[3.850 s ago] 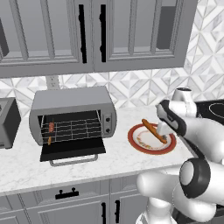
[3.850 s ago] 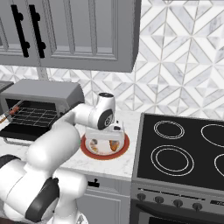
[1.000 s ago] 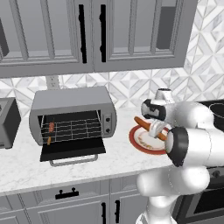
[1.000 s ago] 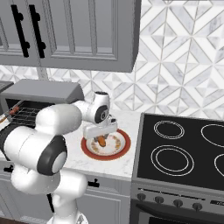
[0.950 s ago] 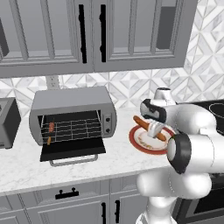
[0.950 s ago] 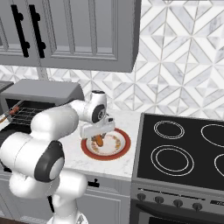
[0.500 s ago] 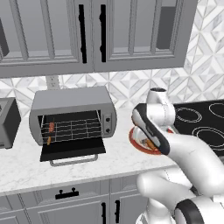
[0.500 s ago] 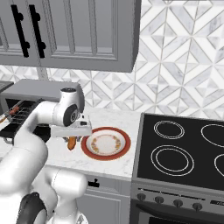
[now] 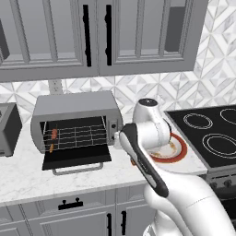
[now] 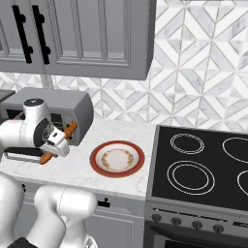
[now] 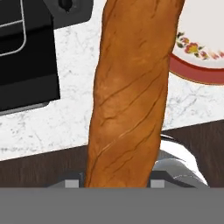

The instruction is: Pick up the kebab skewer and baguette bread, and place them inside the toaster oven. Close the toaster oven door and start by setting the timer.

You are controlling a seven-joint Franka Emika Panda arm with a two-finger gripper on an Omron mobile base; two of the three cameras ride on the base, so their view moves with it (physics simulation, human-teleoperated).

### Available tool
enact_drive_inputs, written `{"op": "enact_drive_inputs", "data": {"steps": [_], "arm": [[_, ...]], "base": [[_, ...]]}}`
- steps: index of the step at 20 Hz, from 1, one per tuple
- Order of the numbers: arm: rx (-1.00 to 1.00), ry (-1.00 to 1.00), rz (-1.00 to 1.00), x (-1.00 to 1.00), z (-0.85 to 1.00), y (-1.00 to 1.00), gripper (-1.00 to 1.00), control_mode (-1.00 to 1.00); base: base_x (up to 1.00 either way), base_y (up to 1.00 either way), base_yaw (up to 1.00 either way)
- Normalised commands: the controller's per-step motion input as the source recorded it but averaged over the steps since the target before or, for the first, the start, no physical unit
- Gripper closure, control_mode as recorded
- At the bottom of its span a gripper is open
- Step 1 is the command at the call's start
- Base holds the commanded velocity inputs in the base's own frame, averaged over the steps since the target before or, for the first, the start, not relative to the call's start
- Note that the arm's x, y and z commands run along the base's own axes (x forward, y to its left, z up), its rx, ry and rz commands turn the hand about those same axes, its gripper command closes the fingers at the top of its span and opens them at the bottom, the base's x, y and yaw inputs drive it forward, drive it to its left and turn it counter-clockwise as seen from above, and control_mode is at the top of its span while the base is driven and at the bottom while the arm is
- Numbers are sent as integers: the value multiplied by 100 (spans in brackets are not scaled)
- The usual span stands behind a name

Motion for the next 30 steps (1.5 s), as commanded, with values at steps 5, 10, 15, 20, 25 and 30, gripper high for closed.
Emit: {"op": "enact_drive_inputs", "data": {"steps": [5,10,15,20,25,30], "arm": [[1,1,-43,19,26,88,100,-100],[8,11,-41,39,25,78,100,-100],[17,8,-39,20,6,70,100,-100],[14,5,-39,0,2,75,100,-100],[9,7,-32,34,0,28,100,-100],[4,1,-12,30,-1,2,100,-100]], "base": [[0,0,0],[0,0,0],[0,0,0],[0,0,0],[0,0,0],[0,0,0]]}}
